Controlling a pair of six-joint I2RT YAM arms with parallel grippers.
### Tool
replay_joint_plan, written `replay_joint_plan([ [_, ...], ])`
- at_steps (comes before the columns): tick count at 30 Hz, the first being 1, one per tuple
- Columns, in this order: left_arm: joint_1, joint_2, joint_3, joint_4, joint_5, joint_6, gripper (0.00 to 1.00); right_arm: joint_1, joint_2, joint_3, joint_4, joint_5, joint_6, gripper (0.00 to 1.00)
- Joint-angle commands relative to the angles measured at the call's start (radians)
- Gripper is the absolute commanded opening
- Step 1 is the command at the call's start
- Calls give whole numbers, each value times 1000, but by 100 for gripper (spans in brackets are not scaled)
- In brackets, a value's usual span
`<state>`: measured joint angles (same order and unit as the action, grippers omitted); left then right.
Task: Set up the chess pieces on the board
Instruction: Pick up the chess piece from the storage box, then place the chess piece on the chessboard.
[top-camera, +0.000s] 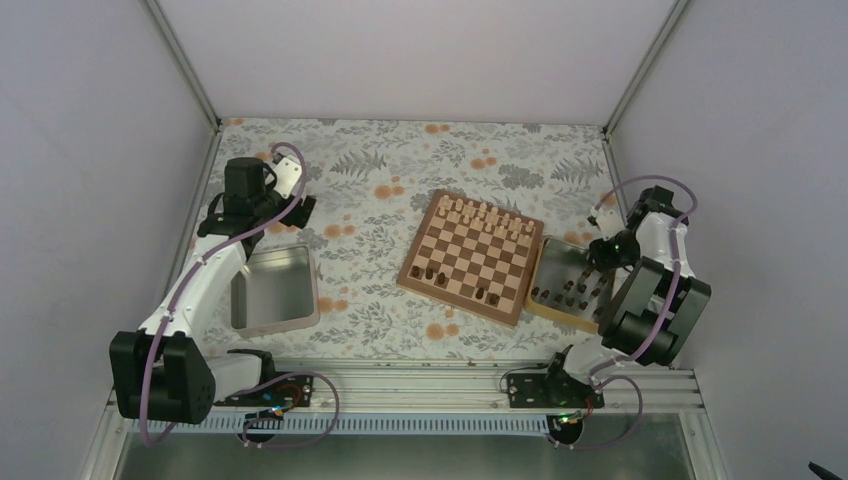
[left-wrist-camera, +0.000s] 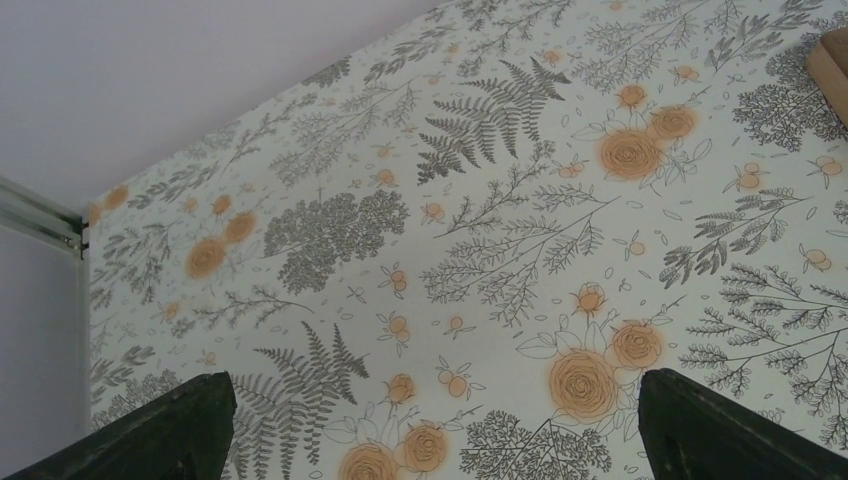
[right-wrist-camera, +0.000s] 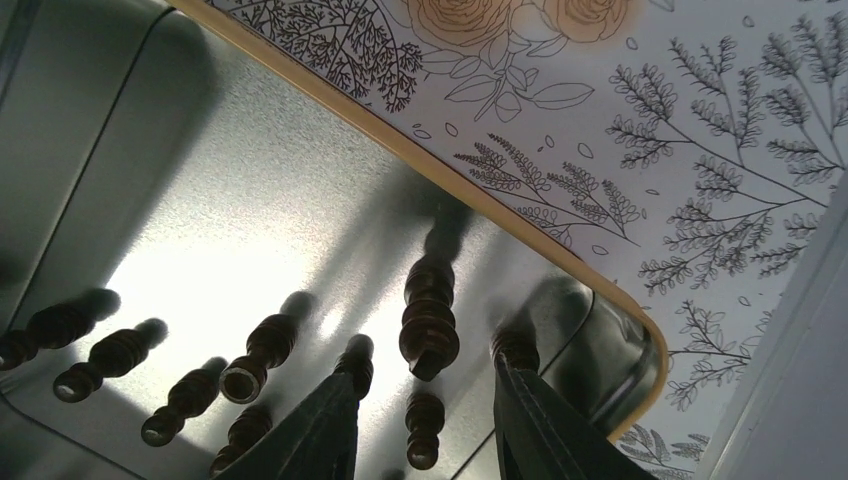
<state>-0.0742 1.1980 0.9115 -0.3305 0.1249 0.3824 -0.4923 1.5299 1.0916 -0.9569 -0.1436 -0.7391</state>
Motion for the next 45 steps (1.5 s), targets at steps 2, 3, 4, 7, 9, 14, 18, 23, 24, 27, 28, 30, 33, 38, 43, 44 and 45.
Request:
replay_joint_plan([
  [2,-2,-2,24,-2,9,6,100,-3,26,-5,17,-2,7,36],
  [3,-3,-2,22,-1,11,6,100,-1,32,-8,18,-4,7,36],
  [4,-3,-2,21,-1,12,6,100,3,36,-8,20,-3,9,36],
  [7,-3,-2,21,0,18,5,100,8,48,-19,32,3,12,36],
  [9,-3,-4,20,0,21,3,100,9,50,-24,43,3,10,36],
  [14,-2,-6,20,-1,29,2,100,11,64,-28,58,7,10,36],
  [18,-2,-5,20,-3,41,4,100,12,75,-29,73,9,9,36],
  [23,-1,-3,22,-4,43,3,100,14,95,-26,80,7,11,33],
  [24,-1,-4,22,-4,43,3,100,14,99,-27,80,7,10,31],
  [27,-1,-3,21,-6,42,2,100,15,105,-25,80,7,12,24],
  [28,-1,-4,21,-5,43,3,100,15,103,-24,80,6,11,22],
  [30,-2,-5,21,-5,41,3,100,18,94,-23,82,4,9,18],
  [33,0,-7,21,-3,40,1,100,24,73,-15,71,1,8,16],
  [38,-1,-12,22,-3,40,0,100,31,36,27,25,-16,4,14],
  [43,-1,-16,19,-1,39,0,100,51,2,50,-10,-10,-1,14],
  [44,-1,-17,19,-1,38,0,100,54,-5,54,-17,-10,-1,14],
  [45,-1,-17,18,-1,38,0,100,58,-11,60,-24,-11,-2,14],
])
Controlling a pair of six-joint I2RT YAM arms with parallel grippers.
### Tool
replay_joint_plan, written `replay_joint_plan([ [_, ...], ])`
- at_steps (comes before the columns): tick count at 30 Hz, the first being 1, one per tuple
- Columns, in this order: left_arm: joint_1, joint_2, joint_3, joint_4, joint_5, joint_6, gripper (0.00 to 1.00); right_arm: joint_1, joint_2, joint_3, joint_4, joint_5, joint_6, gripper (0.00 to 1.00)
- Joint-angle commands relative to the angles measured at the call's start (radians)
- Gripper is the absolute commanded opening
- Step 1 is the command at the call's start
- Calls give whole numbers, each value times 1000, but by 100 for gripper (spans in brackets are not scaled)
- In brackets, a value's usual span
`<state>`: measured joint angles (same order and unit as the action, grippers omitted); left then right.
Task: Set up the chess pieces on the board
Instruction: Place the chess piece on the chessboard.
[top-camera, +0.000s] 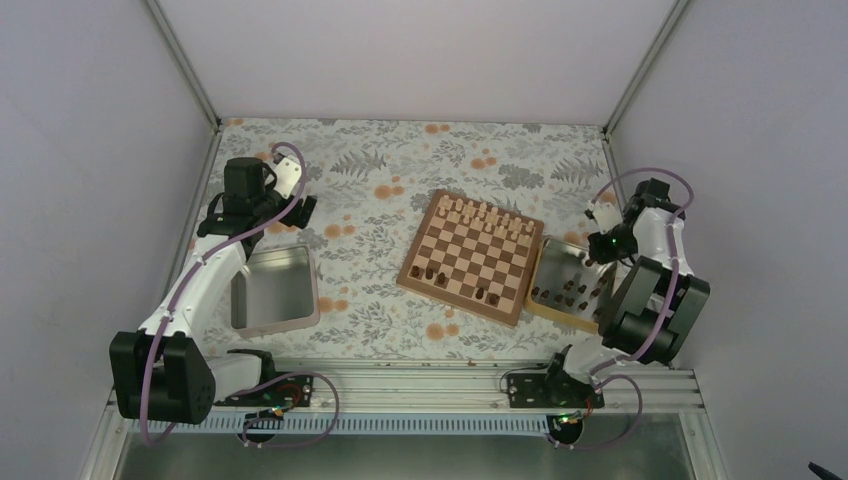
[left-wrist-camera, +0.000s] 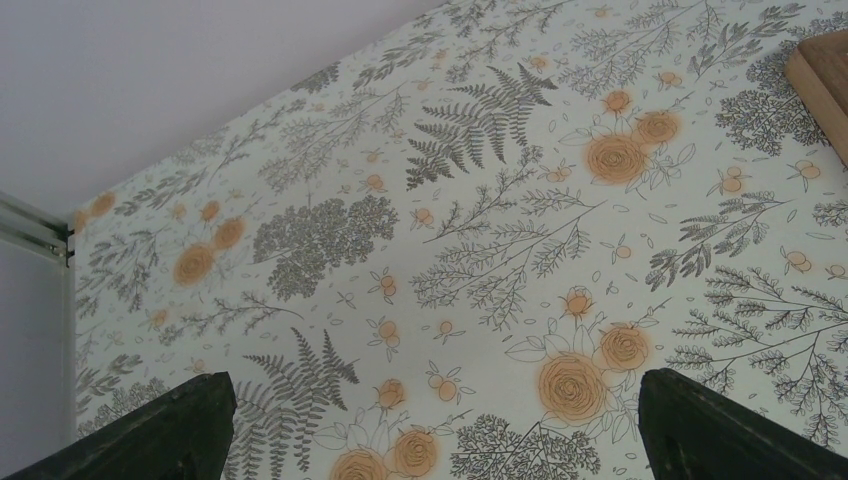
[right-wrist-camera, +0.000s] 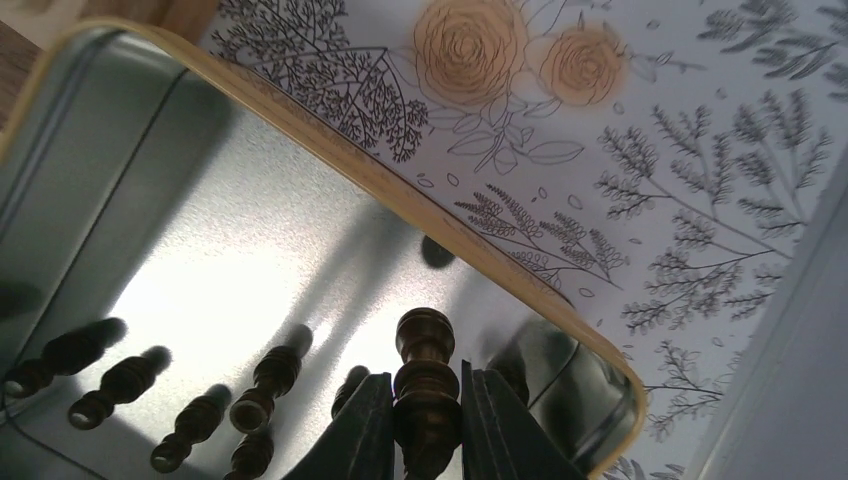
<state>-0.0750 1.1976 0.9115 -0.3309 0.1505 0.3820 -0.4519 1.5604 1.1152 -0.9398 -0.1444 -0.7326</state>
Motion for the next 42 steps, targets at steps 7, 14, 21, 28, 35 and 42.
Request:
replay_joint_plan([
  [7,0,-17,14,9,12,-2,100,155,-94,127,-140,-32,31,14],
  [14,3,-25,13,15,2,-6,100,479,-114,259,-234,-44,153,14],
  [21,4,-28,4,32,-18,-6,100,655,-100,276,-224,-144,176,14],
  [28,7,-29,-11,54,-42,-3,100,822,-44,262,-193,-140,175,14],
  [35,9,-22,-12,58,-36,-5,100,956,-23,199,-157,-92,177,14],
  [42,10,-1,-1,50,-36,-8,100,998,-30,92,-86,-84,178,14],
])
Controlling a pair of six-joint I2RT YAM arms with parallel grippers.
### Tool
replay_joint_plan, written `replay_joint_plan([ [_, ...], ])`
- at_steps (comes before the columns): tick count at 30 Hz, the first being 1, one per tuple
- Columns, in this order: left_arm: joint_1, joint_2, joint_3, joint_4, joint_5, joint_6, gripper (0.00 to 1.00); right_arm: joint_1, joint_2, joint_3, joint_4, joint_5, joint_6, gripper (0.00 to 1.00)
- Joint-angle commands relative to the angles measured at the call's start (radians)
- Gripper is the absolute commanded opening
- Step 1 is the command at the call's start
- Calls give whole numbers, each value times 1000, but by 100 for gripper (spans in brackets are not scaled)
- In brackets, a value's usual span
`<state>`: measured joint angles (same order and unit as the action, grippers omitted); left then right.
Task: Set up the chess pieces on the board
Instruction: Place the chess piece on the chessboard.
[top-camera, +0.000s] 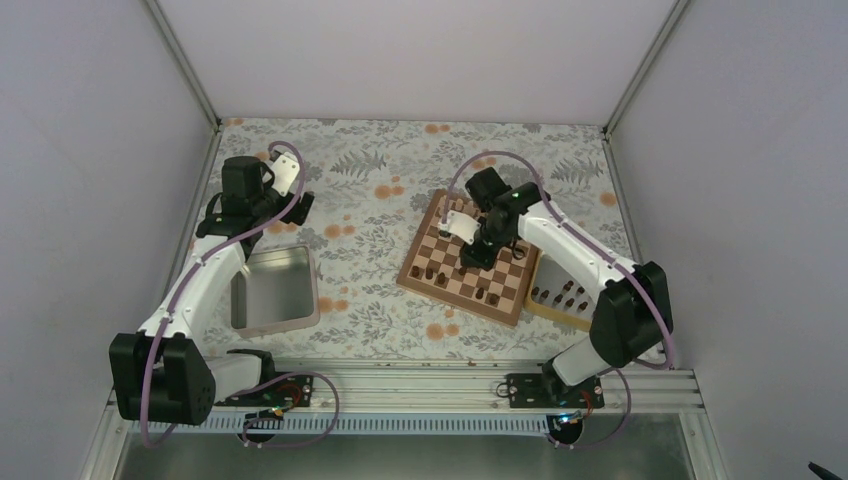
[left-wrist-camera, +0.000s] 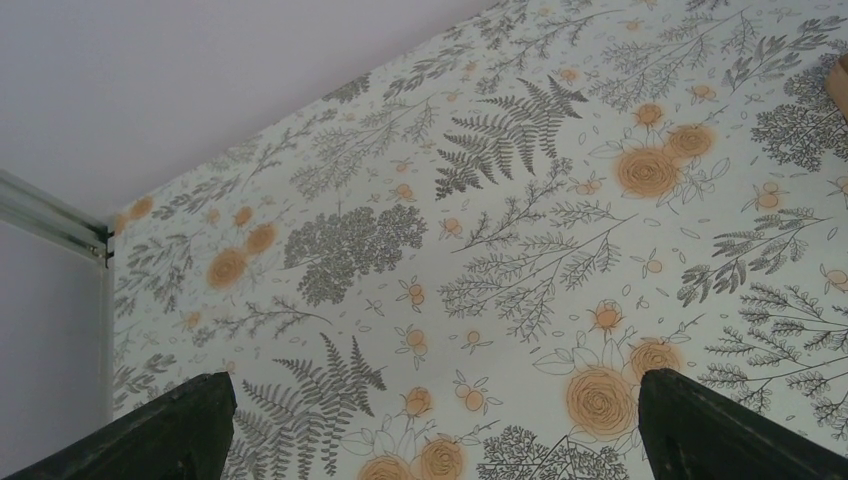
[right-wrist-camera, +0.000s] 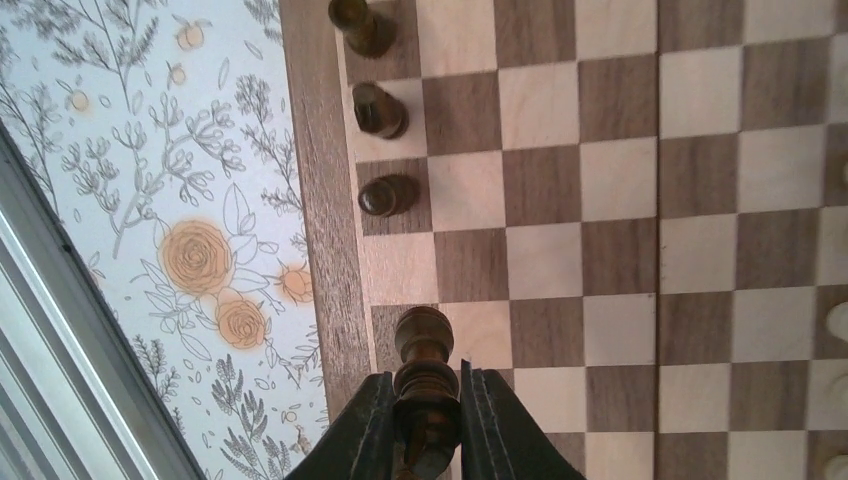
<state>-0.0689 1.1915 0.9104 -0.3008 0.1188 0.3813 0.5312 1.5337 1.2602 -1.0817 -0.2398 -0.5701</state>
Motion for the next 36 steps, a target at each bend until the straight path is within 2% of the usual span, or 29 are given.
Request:
replay_joint_plan([
  [1,4,3,2,20,-5,-8,100,21,-3,-68,70,4,15,14],
  [8,4,8,2,26,-8,-10,100,58,5,-142,149,-10,14,14],
  [19,4,8,-1,26,-19,-9,100,115,66,-108,153,19,10,14],
  [36,4,10,-2,29,-13,-8,100,122,78,-86,143,77,12,14],
])
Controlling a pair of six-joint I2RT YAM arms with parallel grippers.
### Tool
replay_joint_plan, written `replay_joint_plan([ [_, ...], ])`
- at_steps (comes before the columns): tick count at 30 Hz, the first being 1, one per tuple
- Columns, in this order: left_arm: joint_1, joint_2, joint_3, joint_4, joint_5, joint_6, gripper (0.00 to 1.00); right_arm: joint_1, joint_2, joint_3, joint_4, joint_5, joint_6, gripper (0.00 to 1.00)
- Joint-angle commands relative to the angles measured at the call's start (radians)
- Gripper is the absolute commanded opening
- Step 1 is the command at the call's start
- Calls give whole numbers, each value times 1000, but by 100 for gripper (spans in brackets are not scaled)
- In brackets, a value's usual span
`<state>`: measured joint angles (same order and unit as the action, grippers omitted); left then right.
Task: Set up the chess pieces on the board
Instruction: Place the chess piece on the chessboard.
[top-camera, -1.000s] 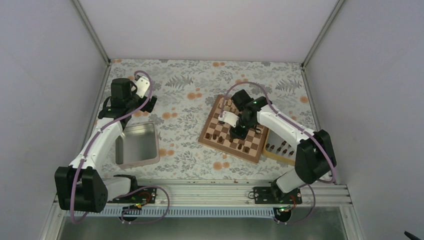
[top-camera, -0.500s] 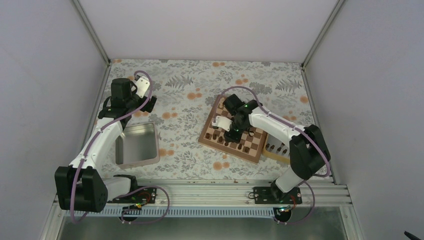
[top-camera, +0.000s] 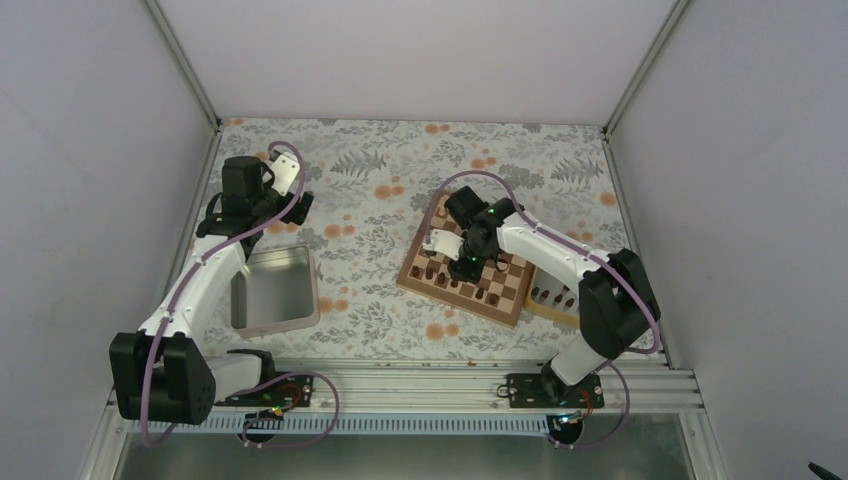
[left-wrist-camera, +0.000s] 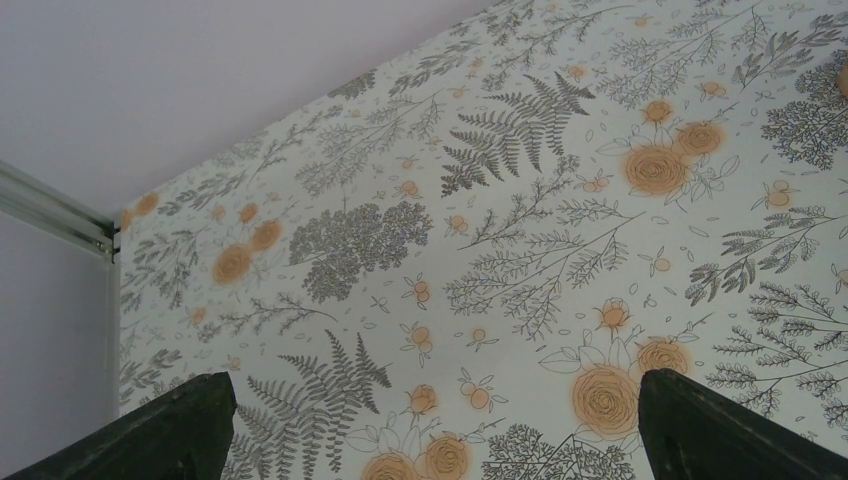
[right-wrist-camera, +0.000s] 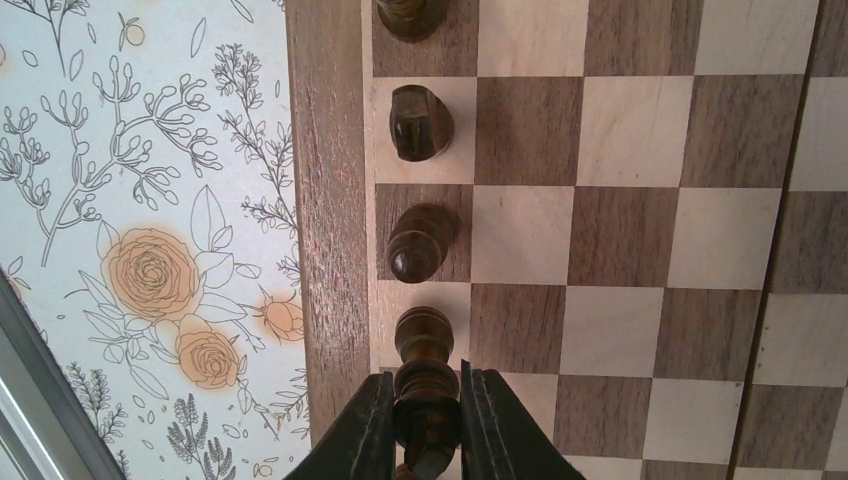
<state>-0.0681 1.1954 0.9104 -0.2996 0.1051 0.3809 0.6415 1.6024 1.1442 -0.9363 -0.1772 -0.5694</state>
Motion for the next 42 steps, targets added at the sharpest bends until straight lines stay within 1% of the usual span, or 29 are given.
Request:
replay_joint_plan([
  [1,4,6,-3,27,1,-6,100,13,10,31,-5,15,12,14],
  [21,4,7,-2,27,-4,-5,100,40,23,25,-12,45,16,15],
  [29,4,11,-3,29,-5,-5,100,42,36,25,-14,44,16,17],
  [35,3,13,-1,31,-7,-5,100,41,31,33,-14,53,16,26],
  [40,3,15,-3,31,-7,-4,100,42,3,39,-24,46,20,37],
  [42,3,15,-2,31,-7,-4,100,40,-20,44,-38,39,18,38],
])
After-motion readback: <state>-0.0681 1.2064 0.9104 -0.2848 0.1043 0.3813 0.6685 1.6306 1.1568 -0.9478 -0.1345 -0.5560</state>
